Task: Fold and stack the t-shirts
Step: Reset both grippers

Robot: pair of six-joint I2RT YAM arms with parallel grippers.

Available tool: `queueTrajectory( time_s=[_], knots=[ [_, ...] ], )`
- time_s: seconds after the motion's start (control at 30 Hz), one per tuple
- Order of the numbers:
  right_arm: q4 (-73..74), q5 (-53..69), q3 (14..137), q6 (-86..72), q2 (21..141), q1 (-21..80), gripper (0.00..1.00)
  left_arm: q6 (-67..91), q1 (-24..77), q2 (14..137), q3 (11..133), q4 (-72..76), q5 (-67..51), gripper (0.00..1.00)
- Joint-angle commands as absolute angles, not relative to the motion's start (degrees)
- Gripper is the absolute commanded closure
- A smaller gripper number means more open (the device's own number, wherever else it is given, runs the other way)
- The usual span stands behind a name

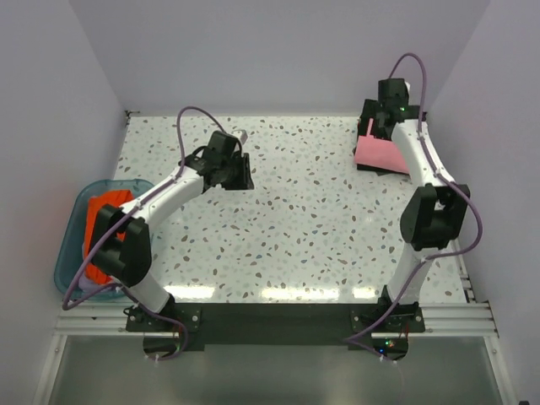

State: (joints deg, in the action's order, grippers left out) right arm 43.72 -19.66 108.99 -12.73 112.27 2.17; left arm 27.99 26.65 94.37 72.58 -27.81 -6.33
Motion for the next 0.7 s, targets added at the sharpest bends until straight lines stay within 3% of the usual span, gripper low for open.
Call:
queueTrajectory(
  time_s=[0.0,0.3,0.47,0.67],
  knots=[
    [34.12,-17.66,98.73,-17.31,99.78,9.98,0.01,29.09,26.81,89.39,71.2,-25.58,-4.92,0.64],
    [24.18,-14.68,66.93,-23.19,73.58,29.68,0.01,32.16,31.81,78.32,58.03,-19.25,-0.19,0.62],
    [21.72,-7.13,53.21,-27.06,62.17,32.69,0.01,34.8,36.99,71.21,49.68,-14.95,4.56,0.59],
    [21.62,-7.29,45.97,-28.3,56.08,32.7,0.01,36.03,38.76,67.07,43.51,-12.48,6.85,0.58]
  ],
)
